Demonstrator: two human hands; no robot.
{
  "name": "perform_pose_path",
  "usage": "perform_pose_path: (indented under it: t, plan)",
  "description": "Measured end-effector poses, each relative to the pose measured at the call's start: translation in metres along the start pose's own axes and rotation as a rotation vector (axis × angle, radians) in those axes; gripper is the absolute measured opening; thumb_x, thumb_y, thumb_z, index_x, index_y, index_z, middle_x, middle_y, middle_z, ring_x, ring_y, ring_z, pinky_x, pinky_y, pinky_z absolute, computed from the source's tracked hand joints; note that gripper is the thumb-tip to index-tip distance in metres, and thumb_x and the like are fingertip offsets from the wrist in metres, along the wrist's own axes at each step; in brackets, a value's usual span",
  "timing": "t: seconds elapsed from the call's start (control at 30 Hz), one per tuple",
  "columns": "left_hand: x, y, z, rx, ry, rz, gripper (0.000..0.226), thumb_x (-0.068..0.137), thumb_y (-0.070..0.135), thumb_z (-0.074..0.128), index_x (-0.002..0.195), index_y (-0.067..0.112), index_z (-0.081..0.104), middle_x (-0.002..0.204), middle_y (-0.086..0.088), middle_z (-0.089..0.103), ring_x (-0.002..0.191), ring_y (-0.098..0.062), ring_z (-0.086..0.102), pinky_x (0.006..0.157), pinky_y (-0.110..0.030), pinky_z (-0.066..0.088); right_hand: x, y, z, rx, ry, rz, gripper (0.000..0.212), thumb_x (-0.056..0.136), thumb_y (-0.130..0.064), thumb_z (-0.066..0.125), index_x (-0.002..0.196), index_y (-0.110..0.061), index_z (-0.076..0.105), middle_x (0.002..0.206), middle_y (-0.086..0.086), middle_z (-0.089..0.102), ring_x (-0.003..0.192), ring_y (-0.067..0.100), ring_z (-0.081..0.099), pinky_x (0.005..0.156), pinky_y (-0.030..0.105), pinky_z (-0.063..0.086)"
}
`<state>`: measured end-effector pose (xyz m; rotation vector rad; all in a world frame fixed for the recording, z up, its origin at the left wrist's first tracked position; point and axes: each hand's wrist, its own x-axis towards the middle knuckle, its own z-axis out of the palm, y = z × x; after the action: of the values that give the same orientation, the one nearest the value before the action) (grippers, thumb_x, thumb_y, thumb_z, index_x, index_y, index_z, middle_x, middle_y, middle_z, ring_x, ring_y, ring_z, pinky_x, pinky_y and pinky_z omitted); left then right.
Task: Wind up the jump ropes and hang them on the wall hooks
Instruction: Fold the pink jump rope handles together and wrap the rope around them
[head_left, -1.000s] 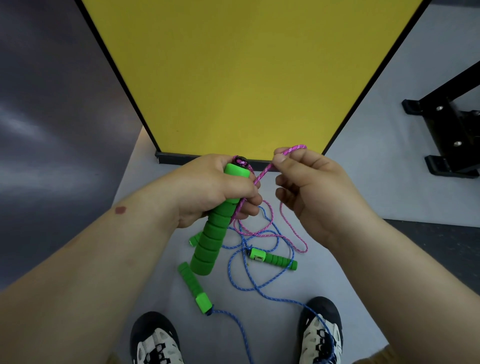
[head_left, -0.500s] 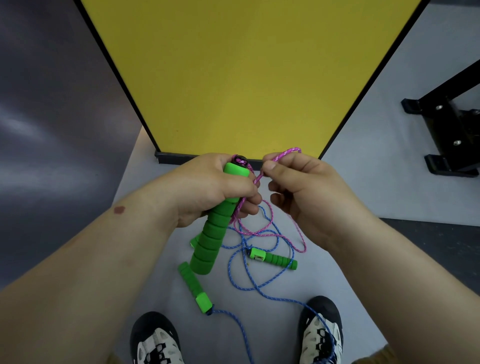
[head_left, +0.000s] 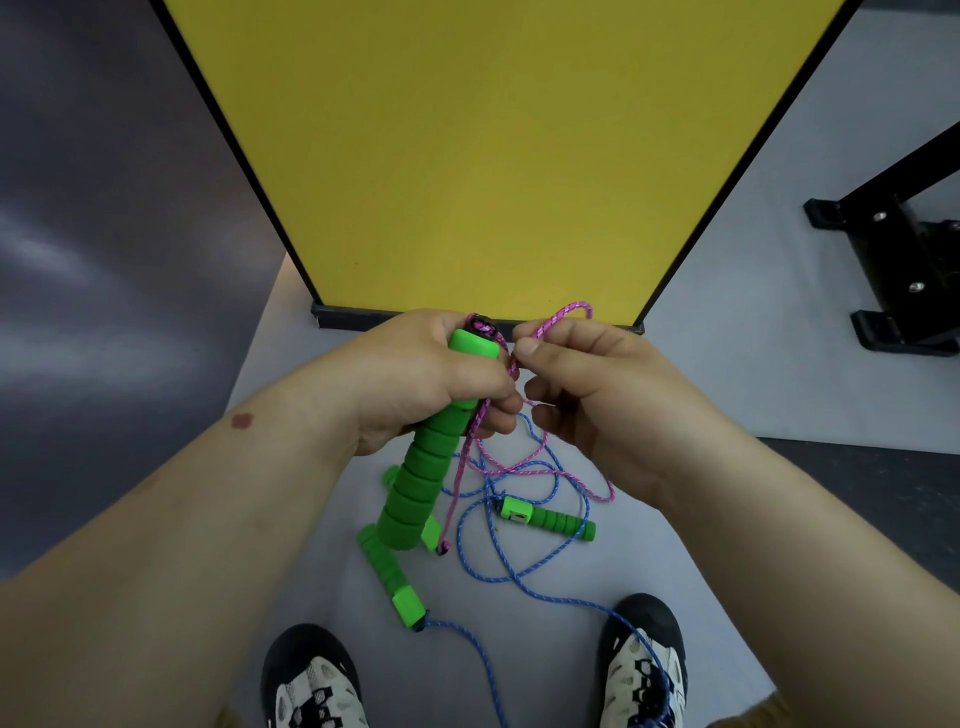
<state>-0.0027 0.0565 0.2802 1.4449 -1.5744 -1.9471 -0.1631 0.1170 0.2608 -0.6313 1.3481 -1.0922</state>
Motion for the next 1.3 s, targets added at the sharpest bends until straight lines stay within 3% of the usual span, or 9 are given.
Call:
perform_pose_path:
  t: [0.33, 0.5, 0.6, 0.8, 1.03, 1.17, 1.3]
  plan:
    - [-0.001, 0.002, 0.0, -0.002, -0.015, 0.008, 0.014, 0.085, -0.006, 0.069, 0.094, 0.003, 0.062, 0.084, -0.022, 0.072, 0.072, -0.028, 0.072, 0.09, -0.052, 0.057, 0.006, -0.008, -0.012, 0.102, 0.235, -0.128, 0.003, 0.091, -0.016, 0.072, 0.092, -0.016, 0.074, 0.077, -0.003, 0.063, 0.07, 0.013, 0.055, 0.063, 0.026, 0.05]
    - [-0.001, 0.001, -0.002, -0.011, -0.014, 0.009, 0.015, 0.085, -0.006, 0.069, 0.097, 0.001, 0.063, 0.085, -0.022, 0.071, 0.071, -0.027, 0.072, 0.084, -0.044, 0.059, 0.002, -0.006, -0.006, 0.084, 0.095, -0.037, 0.007, 0.09, -0.017, 0.072, 0.096, -0.012, 0.072, 0.084, -0.002, 0.066, 0.067, 0.011, 0.056, 0.062, 0.026, 0.049]
    - [0.0, 0.001, -0.002, -0.007, -0.005, 0.0, 0.022, 0.086, -0.005, 0.069, 0.107, -0.006, 0.064, 0.085, -0.02, 0.073, 0.073, -0.026, 0.073, 0.087, -0.047, 0.059, -0.001, -0.002, -0.001, -0.005, -0.009, -0.013, 0.004, 0.091, -0.013, 0.07, 0.091, -0.014, 0.074, 0.08, -0.001, 0.066, 0.064, 0.008, 0.056, 0.06, 0.024, 0.049]
    - [-0.001, 0.003, -0.001, -0.028, 0.002, 0.0, 0.015, 0.088, -0.004, 0.069, 0.1, 0.003, 0.062, 0.084, -0.018, 0.074, 0.072, -0.025, 0.073, 0.085, -0.044, 0.06, 0.002, -0.006, -0.004, 0.053, 0.114, -0.093, 0.003, 0.091, -0.012, 0.07, 0.09, -0.013, 0.073, 0.086, -0.003, 0.067, 0.065, 0.01, 0.055, 0.06, 0.024, 0.048]
    - [-0.002, 0.003, 0.0, -0.025, -0.004, 0.005, 0.014, 0.087, -0.005, 0.069, 0.095, 0.005, 0.061, 0.083, -0.019, 0.072, 0.071, -0.027, 0.072, 0.089, -0.051, 0.058, 0.004, -0.01, -0.008, 0.088, 0.224, -0.152, 0.007, 0.092, -0.016, 0.07, 0.087, -0.018, 0.074, 0.083, -0.002, 0.065, 0.069, 0.013, 0.055, 0.063, 0.026, 0.049]
    - [-0.002, 0.003, 0.001, -0.022, -0.002, 0.0, 0.015, 0.086, -0.005, 0.07, 0.096, 0.003, 0.063, 0.087, -0.022, 0.071, 0.072, -0.026, 0.072, 0.089, -0.05, 0.058, 0.003, -0.008, -0.007, 0.12, 0.136, -0.083, 0.004, 0.091, -0.018, 0.072, 0.093, -0.014, 0.073, 0.084, 0.001, 0.064, 0.067, 0.012, 0.055, 0.061, 0.026, 0.048]
    - [-0.001, 0.002, 0.0, 0.003, -0.005, -0.007, 0.019, 0.086, -0.005, 0.07, 0.105, -0.001, 0.065, 0.087, -0.022, 0.073, 0.074, -0.026, 0.073, 0.09, -0.05, 0.058, 0.0, -0.004, -0.001, -0.002, -0.001, -0.004, 0.006, 0.091, -0.016, 0.07, 0.095, -0.012, 0.073, 0.081, 0.0, 0.065, 0.063, 0.009, 0.055, 0.06, 0.024, 0.048]
